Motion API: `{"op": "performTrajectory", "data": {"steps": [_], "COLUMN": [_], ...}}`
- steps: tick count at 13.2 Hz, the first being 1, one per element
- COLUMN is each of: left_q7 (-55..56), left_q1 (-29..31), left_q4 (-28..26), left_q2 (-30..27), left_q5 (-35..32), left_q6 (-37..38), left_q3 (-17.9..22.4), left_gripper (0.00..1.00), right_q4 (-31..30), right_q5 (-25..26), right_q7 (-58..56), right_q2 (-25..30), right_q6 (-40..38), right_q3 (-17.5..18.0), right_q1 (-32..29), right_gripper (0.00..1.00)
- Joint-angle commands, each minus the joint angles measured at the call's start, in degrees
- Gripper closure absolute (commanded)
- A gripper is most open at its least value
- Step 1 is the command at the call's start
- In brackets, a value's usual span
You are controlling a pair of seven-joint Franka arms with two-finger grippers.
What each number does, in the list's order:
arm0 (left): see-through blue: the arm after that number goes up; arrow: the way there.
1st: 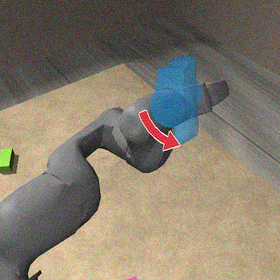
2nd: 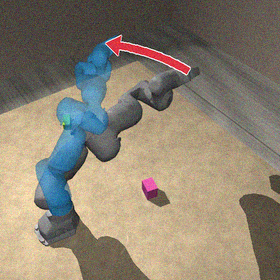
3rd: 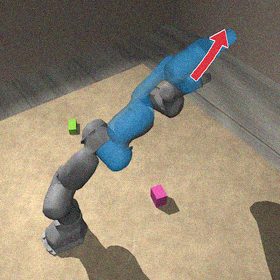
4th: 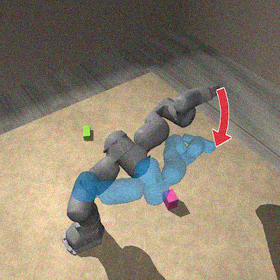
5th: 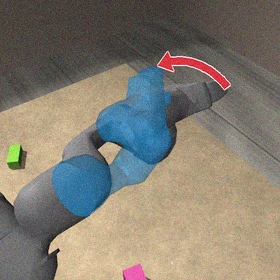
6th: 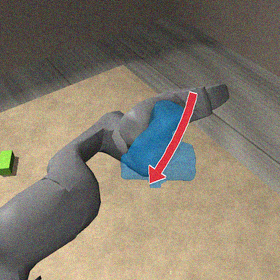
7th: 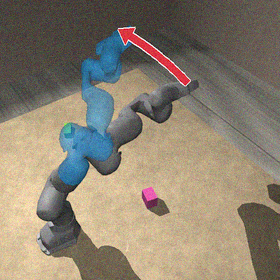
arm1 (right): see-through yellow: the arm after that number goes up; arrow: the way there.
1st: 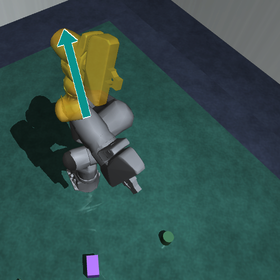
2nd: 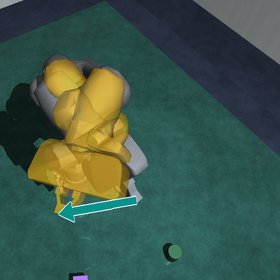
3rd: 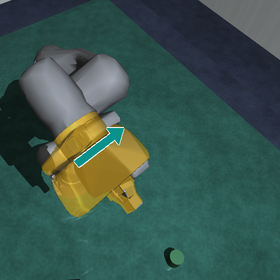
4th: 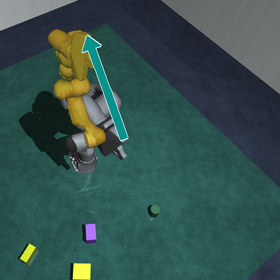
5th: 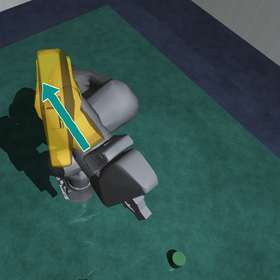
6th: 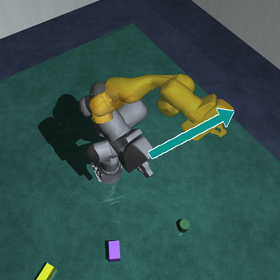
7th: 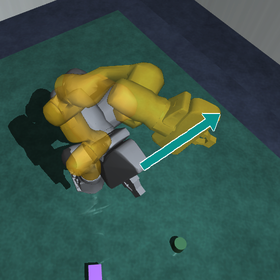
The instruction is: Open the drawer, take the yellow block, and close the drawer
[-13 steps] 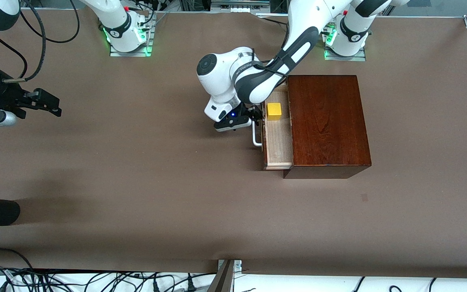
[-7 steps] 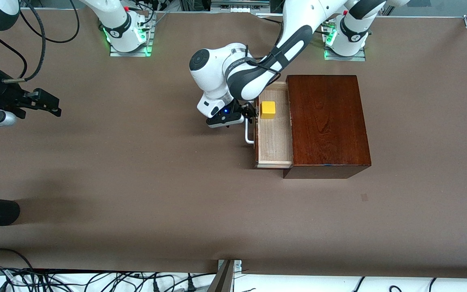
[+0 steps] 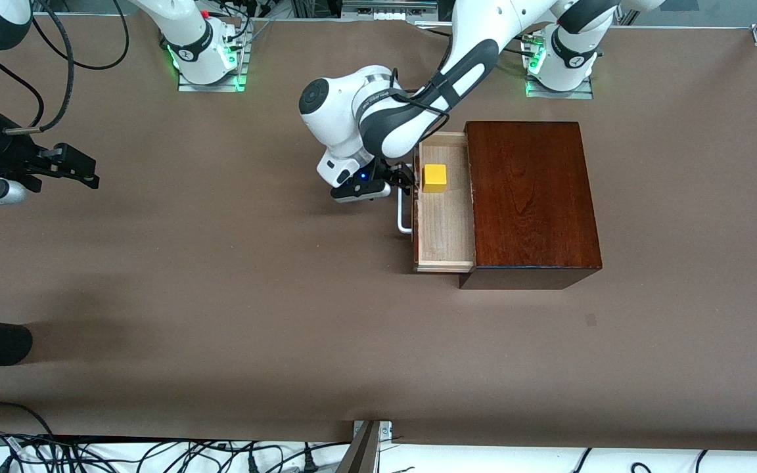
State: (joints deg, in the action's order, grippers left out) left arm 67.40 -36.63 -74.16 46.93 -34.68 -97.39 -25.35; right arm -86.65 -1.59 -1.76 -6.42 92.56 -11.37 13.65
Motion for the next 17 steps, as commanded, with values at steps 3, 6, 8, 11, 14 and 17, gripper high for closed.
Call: {"op": "performTrajectory", "data": {"steps": [3,6,8,11,14,17], "left_q7": [-1.4,-3.9,-6.4,-12.3,-24.4,-38.9], "left_q1": [-0.4,-0.4,0.5,4.6,10.6,22.3], "left_q4": [2.5,6.8,7.4,7.2,7.2,7.2], "left_q2": [0.1,-1.7,-4.7,-11.0,-15.5,-20.5], "left_q5": [0.1,0.8,2.9,7.5,8.0,17.2], "left_q6": [4.3,8.6,10.6,12.3,16.1,18.4], "left_q3": [-0.1,-0.8,-2.6,-2.3,-2.7,-2.6], "left_gripper": [0.00,0.00,0.00,0.00,0.00,0.00], "right_q4": [0.0,0.0,0.0,0.1,0.1,0.2], "right_q5": [0.9,0.9,0.9,0.9,0.7,0.9], "right_q7": [0.6,0.6,0.6,0.7,0.8,1.1], "right_q2": [0.4,0.4,0.4,0.4,0.4,0.8], "right_q6": [-0.4,-0.5,-0.5,-0.5,-0.5,-0.5], "right_q3": [0.0,0.0,0.0,0.4,0.5,4.2], "right_q1": [0.1,0.1,0.1,0.3,0.5,0.6], "right_gripper": [0.00,0.00,0.00,0.00,0.00,0.00]}}
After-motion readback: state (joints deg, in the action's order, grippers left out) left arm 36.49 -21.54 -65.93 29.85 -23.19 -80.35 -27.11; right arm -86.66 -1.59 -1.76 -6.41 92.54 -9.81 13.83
